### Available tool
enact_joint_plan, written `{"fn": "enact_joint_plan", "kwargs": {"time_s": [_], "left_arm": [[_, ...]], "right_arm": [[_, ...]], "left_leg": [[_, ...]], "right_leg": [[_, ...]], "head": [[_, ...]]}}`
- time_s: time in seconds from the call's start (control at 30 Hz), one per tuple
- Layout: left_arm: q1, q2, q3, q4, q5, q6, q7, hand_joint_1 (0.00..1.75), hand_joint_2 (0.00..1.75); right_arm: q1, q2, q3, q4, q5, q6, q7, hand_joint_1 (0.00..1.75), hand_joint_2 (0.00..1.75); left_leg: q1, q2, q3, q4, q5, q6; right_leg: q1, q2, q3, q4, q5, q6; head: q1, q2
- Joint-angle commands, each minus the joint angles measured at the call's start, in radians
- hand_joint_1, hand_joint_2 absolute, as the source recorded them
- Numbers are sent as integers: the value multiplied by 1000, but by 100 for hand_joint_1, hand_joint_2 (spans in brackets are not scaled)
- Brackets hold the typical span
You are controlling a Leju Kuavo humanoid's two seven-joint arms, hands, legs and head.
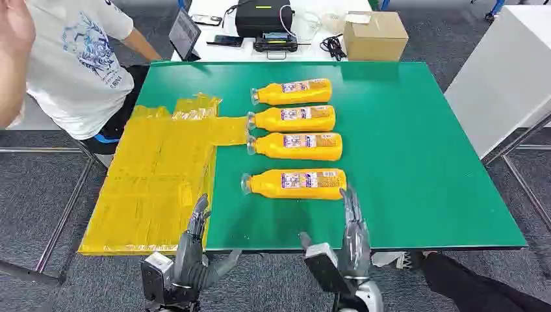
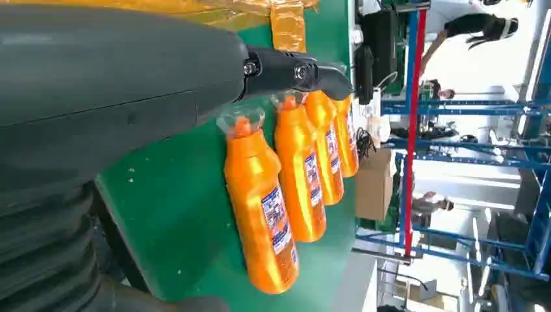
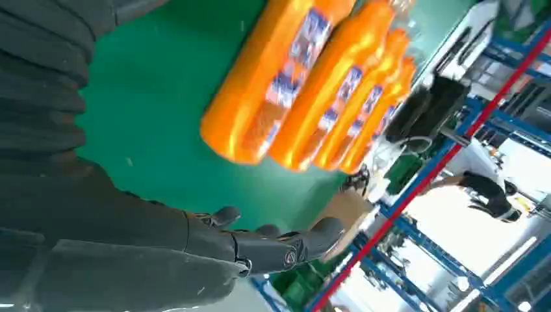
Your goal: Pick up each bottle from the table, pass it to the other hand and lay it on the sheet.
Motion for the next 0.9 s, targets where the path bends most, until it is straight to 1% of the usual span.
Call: {"fn": "enact_joint_plan", "kwargs": {"time_s": [0.03,0.07,0.1,0.13,0.2,0.23,0.33,0.37,0.4,0.47,0.57,0.63,0.7,0.77,0.8,0.9], "left_arm": [[-47,28,14,77,-25,-37,8,0,175],[-51,27,16,82,-32,-47,12,0,175],[-54,24,18,84,-37,-51,14,0,175],[-57,24,19,87,-41,-55,14,0,175],[-66,19,20,92,-48,-67,17,0,175],[-70,17,21,94,-52,-73,19,0,175],[-75,17,22,97,-58,-82,22,0,175],[-76,16,22,98,-58,-82,22,0,175],[-77,17,22,100,-60,-85,23,0,175],[-84,17,32,110,-65,-89,25,0,175],[-102,12,46,131,-74,-103,24,0,175],[-107,10,43,135,-76,-110,23,0,175],[-108,9,43,137,-76,-111,23,0,175],[-110,11,42,142,-80,-114,24,0,175],[-113,13,43,148,-81,-114,25,0,175],[-117,15,45,154,-80,-114,25,0,175]], "right_arm": [[-142,-119,-83,65,140,115,139,0,175],[-177,-135,-93,86,160,136,179,0,175],[-207,-150,-96,109,167,155,195,0,175],[-229,-156,-102,130,165,164,200,0,175],[-299,-176,-104,208,179,204,231,0,175],[-344,-186,-97,262,189,236,253,0,175],[-414,-188,-92,351,191,266,260,0,175],[-425,-188,-90,363,192,272,261,0,175],[-452,-188,-81,405,191,301,266,0,175],[-522,-197,-12,486,237,342,273,0,175],[-659,-167,93,615,250,394,292,0,175],[-721,-142,121,665,252,433,310,0,175],[-744,-137,132,700,240,452,312,0,175],[-782,-129,162,756,218,484,311,0,175],[-808,-122,176,796,193,514,305,0,175],[-826,-117,181,829,178,523,299,0,175]], "left_leg": [[0,1,3,-2,0,-1],[0,1,5,-2,-1,-1],[0,1,3,-1,-1,-1],[0,3,5,-2,-1,-1],[0,3,3,-1,0,-1],[0,4,4,-1,-1,-1],[0,5,4,-1,-1,-1],[-1,3,3,-1,0,-1],[0,4,5,-1,-1,-1],[0,3,4,-1,0,0],[0,8,5,-1,-1,-1],[-1,8,2,0,0,0],[0,9,3,0,-1,-1],[-1,4,2,0,1,0],[0,5,4,0,0,0],[-1,3,3,-1,1,0]], "right_leg": [[0,1,3,-2,0,-1],[0,1,5,-2,-1,-2],[0,1,3,-2,0,-1],[0,2,5,-2,0,-2],[0,3,3,-2,1,-1],[0,3,4,-2,1,-1],[0,4,4,-2,1,-1],[0,2,3,-1,1,-1],[0,3,4,-2,1,-2],[0,3,3,-2,1,-1],[0,7,3,-1,1,-2],[-1,7,1,0,2,-1],[0,7,1,1,1,-2],[0,3,1,0,1,-1],[0,4,3,0,1,-1],[0,3,2,0,1,-1]], "head": [[0,0],[0,0],[0,0],[0,0],[0,0],[0,0],[0,0],[0,0],[0,0],[0,0],[0,0],[0,0],[0,0],[0,0],[0,0],[0,0]]}}
